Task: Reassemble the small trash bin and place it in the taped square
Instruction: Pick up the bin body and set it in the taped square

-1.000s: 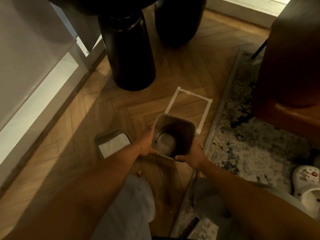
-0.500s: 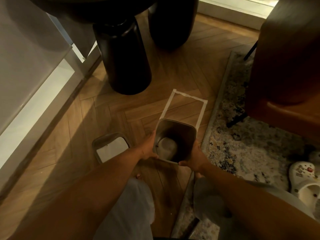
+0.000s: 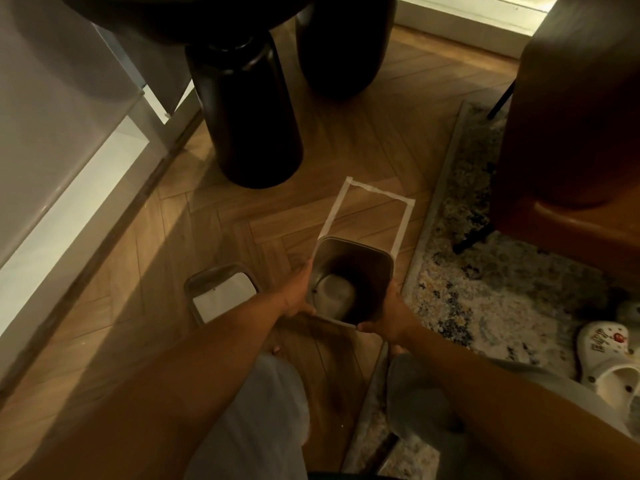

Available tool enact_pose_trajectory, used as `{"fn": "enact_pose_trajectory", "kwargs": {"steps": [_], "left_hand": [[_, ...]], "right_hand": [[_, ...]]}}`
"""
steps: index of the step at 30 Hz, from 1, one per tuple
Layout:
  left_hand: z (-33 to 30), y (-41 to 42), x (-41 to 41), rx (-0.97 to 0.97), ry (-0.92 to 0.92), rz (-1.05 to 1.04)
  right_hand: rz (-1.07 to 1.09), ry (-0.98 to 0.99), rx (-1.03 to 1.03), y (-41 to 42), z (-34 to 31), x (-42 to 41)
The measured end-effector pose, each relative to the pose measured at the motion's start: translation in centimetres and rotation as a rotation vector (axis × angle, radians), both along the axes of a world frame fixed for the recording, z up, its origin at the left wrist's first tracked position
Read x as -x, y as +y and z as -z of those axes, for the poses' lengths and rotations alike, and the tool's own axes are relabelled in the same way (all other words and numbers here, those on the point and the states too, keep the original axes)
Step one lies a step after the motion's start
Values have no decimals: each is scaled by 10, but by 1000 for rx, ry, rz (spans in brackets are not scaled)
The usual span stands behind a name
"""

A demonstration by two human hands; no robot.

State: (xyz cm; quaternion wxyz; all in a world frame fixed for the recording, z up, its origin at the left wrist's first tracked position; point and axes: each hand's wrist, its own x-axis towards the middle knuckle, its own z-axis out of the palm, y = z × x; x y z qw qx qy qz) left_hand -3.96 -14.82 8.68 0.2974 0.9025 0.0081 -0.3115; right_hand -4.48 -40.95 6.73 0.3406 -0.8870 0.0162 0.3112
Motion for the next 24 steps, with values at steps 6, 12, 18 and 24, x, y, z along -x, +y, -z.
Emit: {"fn": "enact_pose_trajectory", "kwargs": {"steps": [6,12,18,24], "left_hand": [[-4,1,3,-12,22,12],[-11,16,9,57,43,-89],[-35,58,12,88,49,-401],[-48,113,34,26,9,-640]], "right_hand": [[-45,-17,59,0,2,2],[-175,137,310,8,-15,-14],[-233,-44,301,42,-80,-52],[-234,-151,81,90,-137,-64]]}}
